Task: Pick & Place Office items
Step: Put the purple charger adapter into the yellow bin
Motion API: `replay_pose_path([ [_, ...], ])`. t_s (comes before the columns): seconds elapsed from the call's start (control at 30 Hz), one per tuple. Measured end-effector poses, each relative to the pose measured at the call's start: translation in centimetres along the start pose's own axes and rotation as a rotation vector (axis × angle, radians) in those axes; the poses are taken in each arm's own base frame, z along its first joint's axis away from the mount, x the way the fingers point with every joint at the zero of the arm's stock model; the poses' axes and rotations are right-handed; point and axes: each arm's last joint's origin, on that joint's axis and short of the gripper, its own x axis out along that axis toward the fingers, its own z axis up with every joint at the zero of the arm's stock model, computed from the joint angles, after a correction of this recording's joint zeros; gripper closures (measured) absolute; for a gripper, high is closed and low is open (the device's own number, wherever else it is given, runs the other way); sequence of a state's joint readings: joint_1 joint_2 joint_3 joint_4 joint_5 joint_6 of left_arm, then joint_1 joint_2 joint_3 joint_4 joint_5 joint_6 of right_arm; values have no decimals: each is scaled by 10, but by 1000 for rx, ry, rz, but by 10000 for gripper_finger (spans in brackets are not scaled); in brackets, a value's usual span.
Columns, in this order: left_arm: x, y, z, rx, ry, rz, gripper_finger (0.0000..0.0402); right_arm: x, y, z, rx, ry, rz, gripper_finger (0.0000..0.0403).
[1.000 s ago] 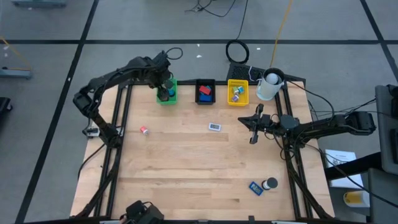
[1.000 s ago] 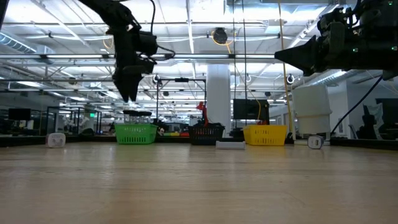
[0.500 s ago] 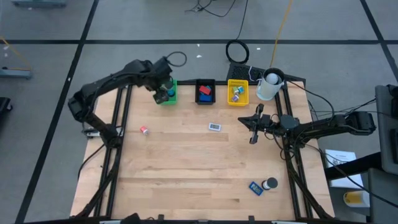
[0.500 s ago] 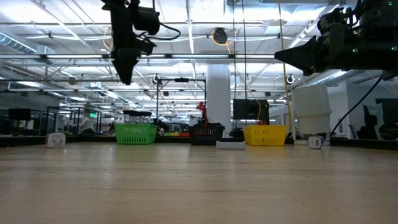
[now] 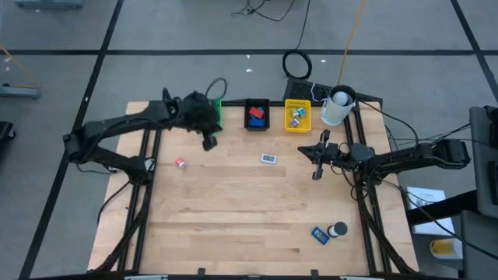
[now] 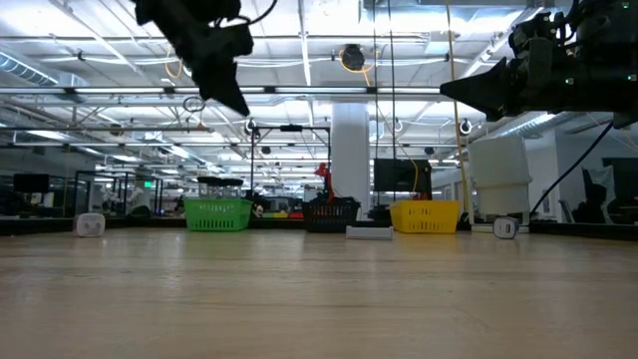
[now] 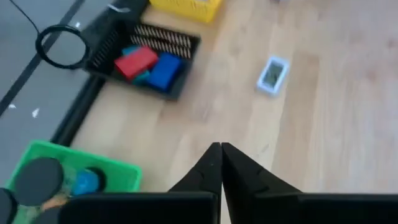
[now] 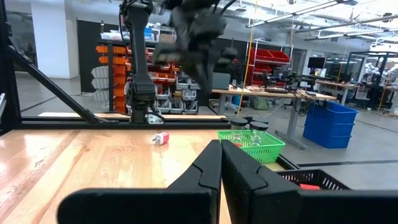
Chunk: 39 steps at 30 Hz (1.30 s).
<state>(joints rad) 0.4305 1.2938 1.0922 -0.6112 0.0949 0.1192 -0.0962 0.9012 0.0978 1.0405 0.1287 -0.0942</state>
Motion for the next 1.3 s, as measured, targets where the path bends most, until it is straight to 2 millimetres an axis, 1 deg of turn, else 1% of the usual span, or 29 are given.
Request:
replay_pose_path([
  [0.07,16,-9,-14,73,-9,14,396,0,0,0,0,0,0,403],
  [0.1,26,-14,-23,99,-42,12,397,0,0,0,0,0,0,403],
  [0.17,41,-22,-47,138,-122,-1,398,0,0,0,0,0,0,403],
  [0.3,62,-37,-87,182,-398,-7,396,0,0,0,5,0,-1,403],
  [0.37,64,-43,-109,163,-515,-33,398,1,0,-1,21,8,-2,403],
  [0.43,60,-46,-120,124,-646,-70,398,2,0,-3,39,30,-3,403],
  [0.47,59,-46,-124,92,-673,-95,394,6,1,-1,46,37,-5,403],
  [0.57,64,-47,-139,16,-600,-160,378,20,1,2,41,97,-34,403],
  [0.67,62,-49,-145,75,-611,-150,373,38,2,4,27,203,-72,403],
  [0.73,63,-53,-152,136,-598,-149,382,50,3,5,21,274,-90,403],
  [0.77,63,-54,-157,152,-586,-155,389,54,3,5,20,305,-94,403],
  [0.83,62,-58,-159,185,-605,-163,397,62,4,5,24,347,-93,402],
  [0.93,62,-62,-167,221,-591,-180,389,70,6,4,56,389,-98,392],
  [1.03,62,-67,-171,241,-585,-202,379,74,7,-1,107,478,-111,370],
  [1.13,62,-69,-174,250,-575,-210,377,78,8,-7,160,575,-132,336],
  [1.23,62,-71,-173,252,-581,-222,384,84,9,-12,200,646,-157,299],
  [1.3,61,-73,-173,257,-582,-229,393,90,12,-15,187,685,-179,274],
])
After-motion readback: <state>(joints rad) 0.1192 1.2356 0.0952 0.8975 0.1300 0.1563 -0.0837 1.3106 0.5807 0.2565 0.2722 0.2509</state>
